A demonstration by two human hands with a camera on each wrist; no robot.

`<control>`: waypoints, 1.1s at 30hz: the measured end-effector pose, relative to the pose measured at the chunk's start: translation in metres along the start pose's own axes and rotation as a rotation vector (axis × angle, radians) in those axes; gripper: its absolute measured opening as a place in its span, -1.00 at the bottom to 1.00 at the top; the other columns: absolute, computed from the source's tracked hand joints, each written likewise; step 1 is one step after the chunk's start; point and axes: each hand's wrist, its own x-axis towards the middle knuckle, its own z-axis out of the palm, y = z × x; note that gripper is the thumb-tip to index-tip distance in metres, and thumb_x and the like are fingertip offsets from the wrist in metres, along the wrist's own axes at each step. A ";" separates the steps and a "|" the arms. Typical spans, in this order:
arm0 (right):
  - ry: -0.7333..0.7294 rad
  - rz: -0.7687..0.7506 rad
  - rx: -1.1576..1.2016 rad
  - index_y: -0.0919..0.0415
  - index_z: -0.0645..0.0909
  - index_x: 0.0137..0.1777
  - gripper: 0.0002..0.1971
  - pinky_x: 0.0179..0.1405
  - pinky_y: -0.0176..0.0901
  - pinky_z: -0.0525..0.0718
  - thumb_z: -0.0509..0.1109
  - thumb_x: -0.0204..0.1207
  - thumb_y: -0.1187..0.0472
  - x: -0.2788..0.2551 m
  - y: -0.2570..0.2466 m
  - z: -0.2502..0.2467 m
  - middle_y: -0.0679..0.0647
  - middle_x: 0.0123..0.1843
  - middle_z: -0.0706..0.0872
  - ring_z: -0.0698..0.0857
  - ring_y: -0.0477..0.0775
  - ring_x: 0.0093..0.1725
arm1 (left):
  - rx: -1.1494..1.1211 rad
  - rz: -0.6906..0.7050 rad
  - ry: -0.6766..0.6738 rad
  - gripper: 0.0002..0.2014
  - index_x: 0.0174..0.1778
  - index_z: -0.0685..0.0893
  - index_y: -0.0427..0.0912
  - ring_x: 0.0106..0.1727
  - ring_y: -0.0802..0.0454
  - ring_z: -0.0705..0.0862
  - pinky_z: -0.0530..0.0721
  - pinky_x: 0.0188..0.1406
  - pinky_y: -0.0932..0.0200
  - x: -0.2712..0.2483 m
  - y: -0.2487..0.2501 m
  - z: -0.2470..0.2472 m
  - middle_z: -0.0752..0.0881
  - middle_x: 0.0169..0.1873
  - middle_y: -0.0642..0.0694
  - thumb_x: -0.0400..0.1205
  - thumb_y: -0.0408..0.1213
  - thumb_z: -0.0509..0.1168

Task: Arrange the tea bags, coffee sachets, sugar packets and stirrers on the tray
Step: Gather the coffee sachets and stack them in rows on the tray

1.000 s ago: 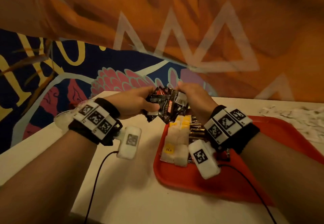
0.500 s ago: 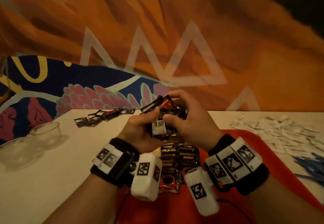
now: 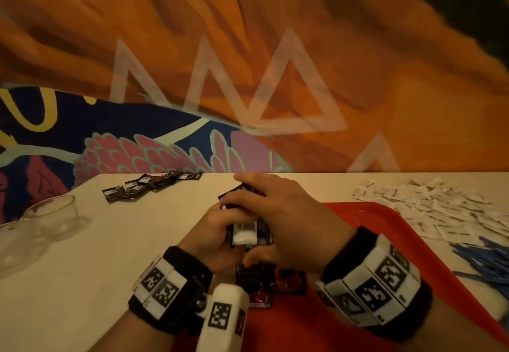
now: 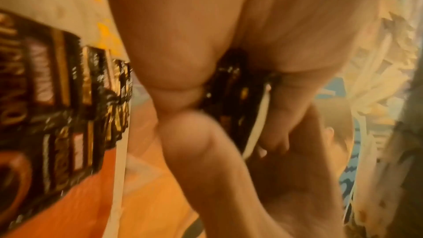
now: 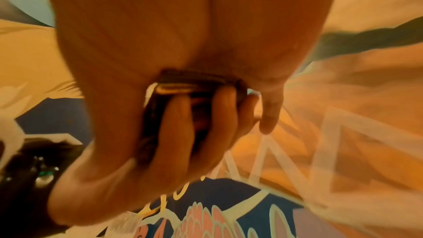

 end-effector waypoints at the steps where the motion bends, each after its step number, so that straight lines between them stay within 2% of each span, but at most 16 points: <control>1: 0.026 -0.005 0.016 -0.13 0.34 0.58 -0.08 0.53 0.21 0.40 0.65 0.22 -0.23 0.000 0.001 0.002 -0.04 0.66 0.32 0.35 0.10 0.61 | -0.031 -0.028 -0.054 -0.65 0.09 0.81 -0.26 0.08 -0.26 0.80 0.79 -0.06 -0.02 -0.003 -0.001 -0.001 0.79 0.02 -0.32 0.37 -0.45 0.52; 4: 0.111 0.020 0.050 -0.03 0.30 0.63 -0.06 0.52 0.16 0.40 0.60 0.28 -0.26 -0.002 0.003 0.003 -0.05 0.58 0.47 0.44 0.05 0.56 | -0.088 -0.054 -0.110 -0.60 0.19 0.77 -0.36 0.10 -0.32 0.79 0.72 0.14 -0.07 -0.008 -0.002 0.001 0.78 0.08 -0.39 0.42 -0.40 0.50; 7: 0.039 0.075 0.073 -0.20 0.03 0.71 0.06 0.67 0.12 0.15 0.55 0.30 -0.32 -0.005 0.003 -0.002 -0.13 0.68 0.32 0.13 -0.02 0.71 | -0.010 -0.029 0.022 -0.60 0.13 0.80 -0.35 0.09 -0.29 0.76 0.62 0.17 -0.16 -0.004 -0.008 0.007 0.75 0.06 -0.38 0.35 -0.39 0.48; 9: -0.028 0.084 0.098 -0.31 -0.08 0.69 0.19 0.71 0.07 0.01 0.63 0.18 -0.31 -0.008 0.005 -0.006 -0.16 0.75 0.11 -0.07 -0.04 0.75 | -0.005 0.014 0.132 -0.52 0.27 0.69 -0.40 0.13 -0.33 0.72 0.65 0.13 -0.21 0.000 -0.013 0.009 0.68 0.12 -0.41 0.39 -0.42 0.39; 10: -0.064 0.075 0.089 -0.34 -0.07 0.68 0.23 0.68 0.04 -0.03 0.66 0.11 -0.31 -0.008 0.007 -0.008 -0.17 0.76 0.00 -0.13 -0.04 0.75 | -0.037 0.018 0.172 -0.51 0.33 0.64 -0.41 0.13 -0.35 0.72 0.70 0.09 -0.22 0.001 -0.014 0.009 0.66 0.14 -0.43 0.43 -0.46 0.35; 12: -0.112 0.033 0.046 -0.34 0.06 0.67 0.16 0.65 0.03 -0.01 0.67 0.11 -0.31 -0.008 0.010 -0.007 -0.19 0.76 -0.04 -0.15 -0.04 0.75 | -0.091 0.027 0.165 -0.61 0.22 0.70 -0.37 0.08 -0.32 0.75 0.76 -0.01 -0.20 0.001 -0.015 0.008 0.69 0.06 -0.40 0.46 -0.53 0.30; 15: -0.008 0.008 0.074 -0.20 0.29 0.63 -0.08 0.65 0.16 0.23 0.61 0.28 -0.26 -0.006 0.016 0.004 -0.12 0.71 0.24 0.10 0.02 0.73 | -0.141 -0.002 0.042 -0.72 -0.03 0.80 -0.32 -0.02 -0.20 0.80 0.77 -0.12 0.02 -0.003 -0.012 0.007 0.76 -0.07 -0.33 0.44 -0.56 0.25; 19: 0.188 0.046 0.182 -0.09 0.29 0.54 -0.13 0.51 0.23 0.43 0.49 0.29 -0.39 -0.004 0.016 0.014 0.01 0.52 0.52 0.37 0.10 0.61 | -0.187 -0.007 0.001 -0.63 0.15 0.78 -0.28 0.12 -0.27 0.73 0.56 0.25 -0.13 -0.005 -0.010 0.006 0.73 0.10 -0.32 0.40 -0.42 0.39; 20: 0.222 0.050 0.188 -0.09 0.29 0.46 -0.17 0.49 0.25 0.44 0.44 0.26 -0.42 -0.004 0.014 0.014 0.04 0.48 0.55 0.37 0.12 0.61 | -0.185 -0.002 0.012 -0.64 0.14 0.79 -0.28 0.08 -0.26 0.75 0.59 0.22 -0.14 -0.005 -0.010 0.008 0.74 0.07 -0.31 0.42 -0.41 0.34; 22: 0.183 0.053 0.144 -0.04 0.32 0.33 -0.19 0.54 0.31 0.39 0.45 0.19 -0.46 -0.006 0.011 0.010 0.05 0.56 0.46 0.20 0.12 0.70 | -0.203 0.004 0.031 -0.65 0.12 0.76 -0.30 0.03 -0.24 0.77 0.70 0.09 -0.15 -0.003 -0.011 0.011 0.75 0.03 -0.31 0.45 -0.45 0.24; 24: 0.054 0.032 0.052 -0.01 0.37 0.26 -0.13 0.60 0.32 0.28 0.55 0.06 -0.48 -0.008 0.011 0.003 -0.03 0.72 0.16 -0.07 0.08 0.76 | -0.226 -0.007 0.051 -0.66 0.08 0.74 -0.33 -0.01 -0.22 0.78 0.76 0.01 -0.14 -0.002 -0.010 0.010 0.73 -0.01 -0.31 0.45 -0.45 0.18; 26: -0.044 0.008 -0.013 -0.04 0.37 0.20 -0.13 0.60 0.24 0.25 0.62 -0.01 -0.45 -0.010 0.011 -0.003 -0.12 0.76 -0.02 -0.18 0.04 0.75 | -0.205 -0.045 0.036 -0.69 -0.02 0.79 -0.31 -0.02 -0.18 0.77 0.74 0.02 -0.10 -0.003 -0.008 0.008 0.72 -0.05 -0.28 0.38 -0.44 0.24; 28: -0.070 0.017 -0.008 0.00 0.40 0.25 -0.12 0.61 0.17 0.27 0.67 0.01 -0.38 -0.010 0.008 -0.006 -0.13 0.70 0.19 -0.03 0.04 0.75 | -0.176 -0.081 -0.011 -0.70 -0.06 0.82 -0.28 0.03 -0.18 0.76 0.66 0.12 -0.12 -0.007 -0.005 0.009 0.75 -0.05 -0.24 0.30 -0.39 0.40; 29: -0.054 0.027 0.009 0.04 0.43 0.31 -0.08 0.57 0.15 0.33 0.68 0.01 -0.36 -0.009 0.008 -0.006 -0.10 0.59 0.37 0.15 0.06 0.70 | -0.178 -0.083 -0.037 -0.67 -0.01 0.82 -0.27 0.06 -0.20 0.76 0.65 0.14 -0.13 -0.008 -0.005 0.009 0.75 -0.02 -0.24 0.29 -0.34 0.49; 31: 0.026 0.027 0.033 0.05 0.45 0.22 -0.13 0.33 0.09 0.51 0.68 0.01 -0.37 -0.007 0.009 -0.002 -0.06 0.26 0.58 0.50 0.04 0.34 | -0.216 -0.071 -0.045 -0.56 0.12 0.79 -0.28 0.14 -0.22 0.74 0.68 0.19 -0.14 -0.008 -0.006 0.009 0.73 0.08 -0.26 0.34 -0.21 0.60; 33: 0.114 0.030 0.050 -0.02 0.36 0.03 -0.23 0.02 -0.02 0.52 0.65 0.02 -0.41 -0.005 0.010 0.001 -0.12 0.00 0.56 0.49 -0.06 -0.03 | -0.253 -0.047 -0.052 -0.51 0.21 0.75 -0.26 0.23 -0.24 0.70 0.65 0.28 -0.15 -0.007 -0.006 0.010 0.71 0.17 -0.27 0.46 -0.03 0.57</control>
